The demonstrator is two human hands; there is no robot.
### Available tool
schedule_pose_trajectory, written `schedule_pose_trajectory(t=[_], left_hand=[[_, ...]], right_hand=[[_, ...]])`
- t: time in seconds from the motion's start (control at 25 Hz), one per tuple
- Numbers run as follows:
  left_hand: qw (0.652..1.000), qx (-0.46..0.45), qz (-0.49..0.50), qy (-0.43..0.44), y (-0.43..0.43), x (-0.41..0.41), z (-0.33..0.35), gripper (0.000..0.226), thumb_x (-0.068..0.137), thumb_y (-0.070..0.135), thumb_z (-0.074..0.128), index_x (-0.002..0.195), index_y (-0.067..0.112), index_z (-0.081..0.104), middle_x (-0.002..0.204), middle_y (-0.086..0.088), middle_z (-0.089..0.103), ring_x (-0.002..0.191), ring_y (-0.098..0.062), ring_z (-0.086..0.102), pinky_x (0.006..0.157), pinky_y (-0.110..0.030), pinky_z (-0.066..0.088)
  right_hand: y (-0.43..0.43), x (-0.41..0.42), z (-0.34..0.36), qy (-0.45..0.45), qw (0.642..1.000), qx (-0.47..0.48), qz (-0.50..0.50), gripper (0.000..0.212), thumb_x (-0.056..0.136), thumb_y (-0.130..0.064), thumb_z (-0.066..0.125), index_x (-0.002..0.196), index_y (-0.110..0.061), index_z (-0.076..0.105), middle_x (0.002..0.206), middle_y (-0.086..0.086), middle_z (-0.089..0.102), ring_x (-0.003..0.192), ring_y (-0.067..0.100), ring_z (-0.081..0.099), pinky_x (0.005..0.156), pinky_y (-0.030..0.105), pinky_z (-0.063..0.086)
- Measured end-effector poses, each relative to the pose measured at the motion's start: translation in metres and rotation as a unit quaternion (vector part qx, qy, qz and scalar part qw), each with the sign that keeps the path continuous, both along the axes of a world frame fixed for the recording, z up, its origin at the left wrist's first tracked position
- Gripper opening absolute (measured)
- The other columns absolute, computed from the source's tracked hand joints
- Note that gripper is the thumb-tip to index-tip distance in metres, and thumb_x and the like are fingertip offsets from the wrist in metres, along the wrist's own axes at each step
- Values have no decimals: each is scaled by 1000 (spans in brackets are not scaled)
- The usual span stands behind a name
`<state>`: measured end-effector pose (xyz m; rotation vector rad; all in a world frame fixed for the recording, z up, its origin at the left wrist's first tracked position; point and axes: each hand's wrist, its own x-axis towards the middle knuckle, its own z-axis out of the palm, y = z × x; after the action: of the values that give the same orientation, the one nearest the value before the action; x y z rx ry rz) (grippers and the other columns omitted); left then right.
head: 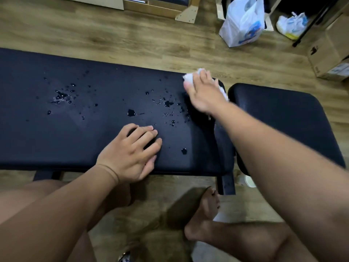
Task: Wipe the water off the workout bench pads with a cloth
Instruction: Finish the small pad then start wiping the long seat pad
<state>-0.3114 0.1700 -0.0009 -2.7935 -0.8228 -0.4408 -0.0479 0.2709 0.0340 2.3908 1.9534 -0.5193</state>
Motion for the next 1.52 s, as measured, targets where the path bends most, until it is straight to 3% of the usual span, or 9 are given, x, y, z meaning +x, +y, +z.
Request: schedule_pose_trajectory(t=[0.16,0.28,0.52,0.68,0.84,1.0,1.12,1.36,1.52], left_hand=[[1000,-7,1,-1,-1,0,0,40,86,33,48,112,10,67,118,-14,66,114,-34,61,96,-47,43],[1000,-8,2,-4,0,0,-1,40,87,33,47,112,10,66,117,-14,66,114,-34,61,96,-48,43],[1000,-10,-1,-2,-1,0,-1,40,87,34,46,113,10,65,118,-14,66,115,-34,61,96,-48,42],[1000,-10,1,-1,0,0,0,40,87,34,46,113,10,66,118,-15,66,115,-34,61,96,-48,42],[1000,-11,-2,-4,0,0,0,40,87,33,47,112,9,66,118,-15,66,115,-34,61,95,-48,43],[1000,-10,0,0,1,-1,-1,40,86,33,48,112,9,67,117,-15,67,114,-34,61,94,-47,43],[1000,-13,0,-2,0,0,0,40,87,33,46,112,10,67,118,-14,67,114,-34,61,94,-47,43],[1000,-16,2,-12,-2,1,0,39,87,32,47,111,10,68,117,-14,67,115,-34,61,94,-47,44],[1000,-22,-2,-9,-2,1,-1,39,88,32,48,113,9,67,119,-15,66,115,-34,61,94,-47,45]], right_hand=[[16,15,-4,51,998,40,25,53,105,-40,19,150,-15,31,162,12,14,150,27,7,121,46,6],[-66,4,-16,59,987,142,55,53,103,-39,22,147,-16,38,160,6,24,149,26,17,120,46,14],[-236,-22,-15,117,966,141,184,44,97,-29,45,139,-25,52,153,-6,39,146,15,26,118,45,23],[-151,7,-25,30,954,165,250,42,98,-39,39,134,-25,55,154,3,35,147,22,23,118,56,13],[-22,34,-21,-12,972,197,131,45,98,-39,42,140,-26,49,159,7,25,149,28,14,117,50,-1],[45,25,-12,51,974,217,-35,31,96,-27,48,119,-14,64,124,11,63,115,28,57,98,29,40],[-4,0,-7,75,968,239,-20,24,96,-22,46,93,-7,65,97,12,68,90,32,60,81,36,43],[-226,-57,-12,92,978,161,97,52,93,-28,49,140,-6,49,151,9,42,144,22,31,118,39,24],[-198,-42,-11,-10,978,104,182,63,97,-39,36,149,-3,32,158,14,27,148,25,20,120,44,19]])
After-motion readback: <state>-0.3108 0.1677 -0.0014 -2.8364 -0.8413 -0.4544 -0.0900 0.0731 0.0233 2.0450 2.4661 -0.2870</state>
